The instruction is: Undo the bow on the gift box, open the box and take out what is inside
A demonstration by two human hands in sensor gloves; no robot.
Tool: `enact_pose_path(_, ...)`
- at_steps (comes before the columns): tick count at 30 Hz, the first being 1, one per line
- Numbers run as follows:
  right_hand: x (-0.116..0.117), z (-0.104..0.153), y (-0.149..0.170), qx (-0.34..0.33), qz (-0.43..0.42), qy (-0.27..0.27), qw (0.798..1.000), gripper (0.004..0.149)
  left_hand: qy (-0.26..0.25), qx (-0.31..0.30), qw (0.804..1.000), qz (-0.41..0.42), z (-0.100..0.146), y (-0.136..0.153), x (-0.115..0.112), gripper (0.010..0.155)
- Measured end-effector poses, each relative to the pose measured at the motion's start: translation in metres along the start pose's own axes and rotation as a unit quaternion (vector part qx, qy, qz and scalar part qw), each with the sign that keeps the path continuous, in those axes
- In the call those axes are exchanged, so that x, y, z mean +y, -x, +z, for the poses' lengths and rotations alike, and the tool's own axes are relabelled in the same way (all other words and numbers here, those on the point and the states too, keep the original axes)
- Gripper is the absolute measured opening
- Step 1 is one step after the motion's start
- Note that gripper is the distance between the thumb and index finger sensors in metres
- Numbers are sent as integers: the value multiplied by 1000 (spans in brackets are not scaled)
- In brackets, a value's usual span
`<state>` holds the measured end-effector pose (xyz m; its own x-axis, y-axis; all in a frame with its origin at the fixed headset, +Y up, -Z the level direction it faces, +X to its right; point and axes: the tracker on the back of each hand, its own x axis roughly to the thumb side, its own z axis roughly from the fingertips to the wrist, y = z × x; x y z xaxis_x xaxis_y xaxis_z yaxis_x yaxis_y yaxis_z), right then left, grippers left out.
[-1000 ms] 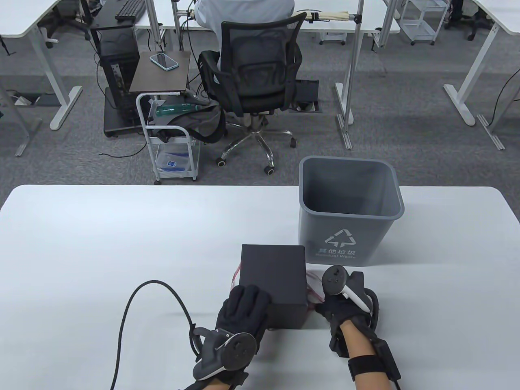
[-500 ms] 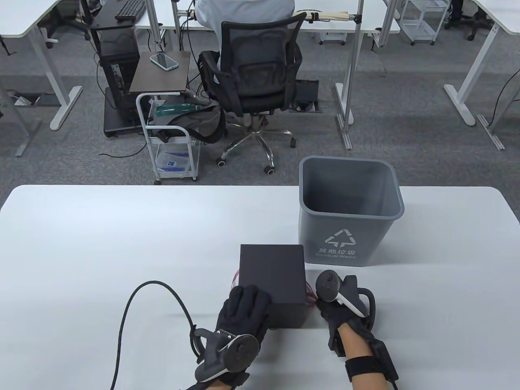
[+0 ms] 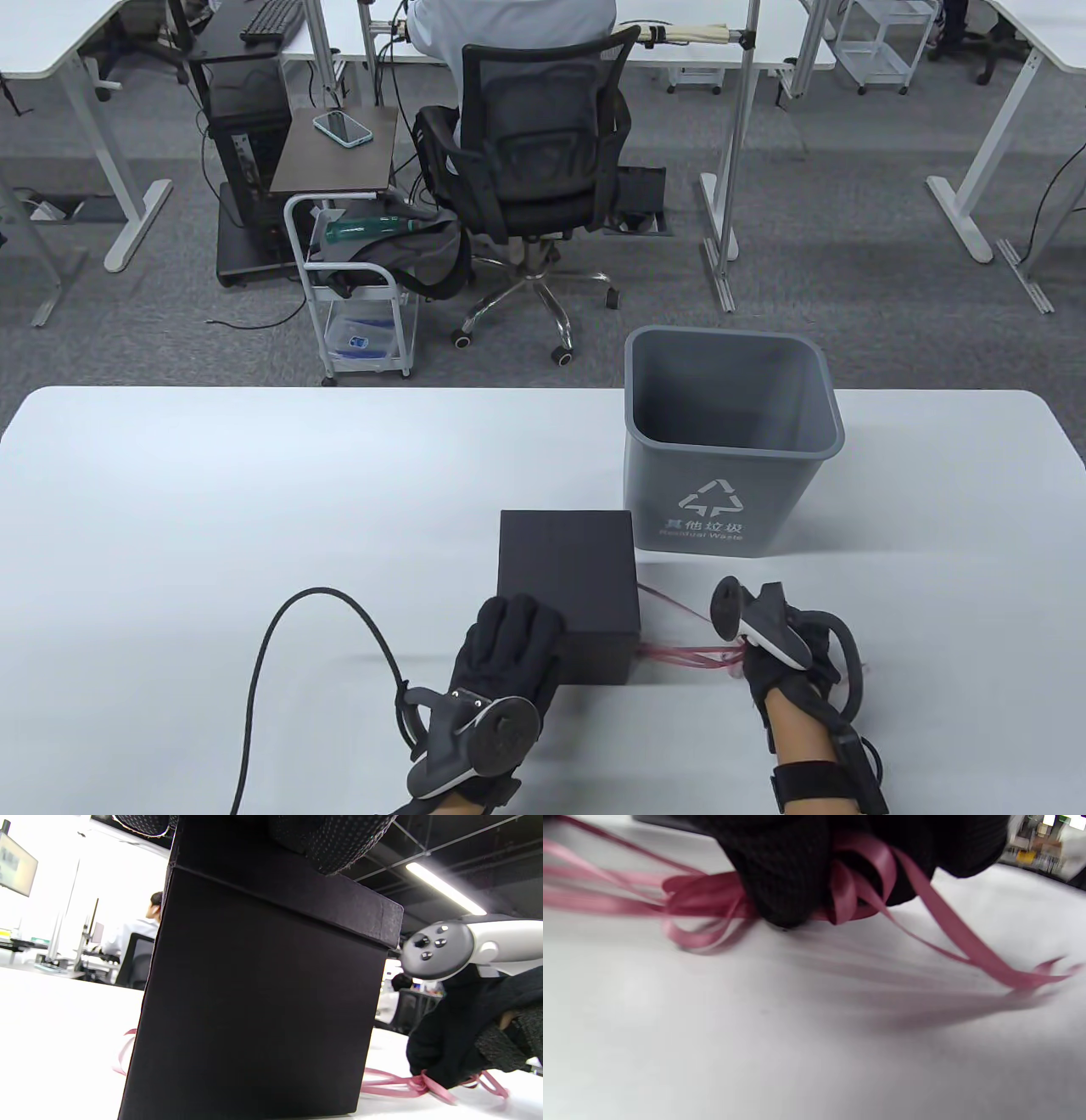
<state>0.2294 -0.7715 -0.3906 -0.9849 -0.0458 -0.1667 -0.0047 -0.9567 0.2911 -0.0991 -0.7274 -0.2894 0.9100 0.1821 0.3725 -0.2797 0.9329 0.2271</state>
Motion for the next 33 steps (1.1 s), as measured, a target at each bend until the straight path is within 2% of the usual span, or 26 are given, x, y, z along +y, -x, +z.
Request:
enact_pose_path(5, 2, 4, 30, 13, -95, -7, 995, 34, -2, 0, 1000, 5, 1, 2, 0, 55)
enact_pose_path(10, 6, 7, 47, 36, -130, 15, 991, 34, -13, -5, 1000, -4, 3, -2, -1, 54)
enact_pose_path(16, 8, 10, 49, 85, -78, 37, 993, 34, -32, -4, 999, -43, 6, -9, 2, 52)
enact_pose_path(21, 7, 10, 64, 129, -113, 28, 985, 33, -35, 4, 995, -92, 6, -16, 1, 53)
enact_pose_path(25, -2, 17, 75, 156, -150, 38, 975, 33, -34, 12, 995, -95, 6, -15, 1, 54)
enact_pose_path(30, -5, 23, 84, 211, -127, 45, 968, 33, -32, 19, 994, -99, 5, -10, 1, 55)
enact_pose_path(33, -10, 26, 83, 217, -135, 68, 965, 33, -31, 21, 996, -85, 4, -7, 2, 54)
